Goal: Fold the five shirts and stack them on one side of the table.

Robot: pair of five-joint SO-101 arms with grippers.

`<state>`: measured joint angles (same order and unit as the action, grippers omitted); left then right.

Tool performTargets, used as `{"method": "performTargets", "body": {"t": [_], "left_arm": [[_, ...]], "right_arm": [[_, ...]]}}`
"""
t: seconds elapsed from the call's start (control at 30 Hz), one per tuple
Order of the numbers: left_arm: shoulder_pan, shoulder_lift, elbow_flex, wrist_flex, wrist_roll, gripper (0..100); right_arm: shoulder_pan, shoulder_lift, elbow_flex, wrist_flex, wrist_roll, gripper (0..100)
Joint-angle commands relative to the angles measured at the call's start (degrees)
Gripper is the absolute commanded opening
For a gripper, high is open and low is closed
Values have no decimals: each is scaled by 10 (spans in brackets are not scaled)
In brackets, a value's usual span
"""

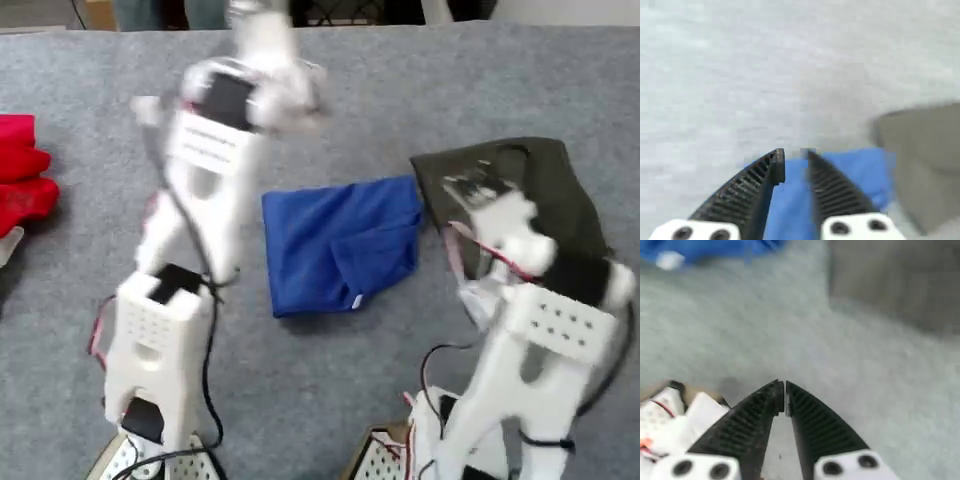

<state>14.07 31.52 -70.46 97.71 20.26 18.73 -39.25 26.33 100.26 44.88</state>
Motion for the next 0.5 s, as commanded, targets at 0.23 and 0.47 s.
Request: {"method": "performTargets", "body": {"t": [0.23, 0.47], "left_arm": [[-237, -65, 210, 33, -113, 29], [-284, -243, 604, -70, -133, 30]], "right_arm": [[-322, 313, -279, -19, -187, 15], [-359, 551, -482, 8, -186, 15]]}}
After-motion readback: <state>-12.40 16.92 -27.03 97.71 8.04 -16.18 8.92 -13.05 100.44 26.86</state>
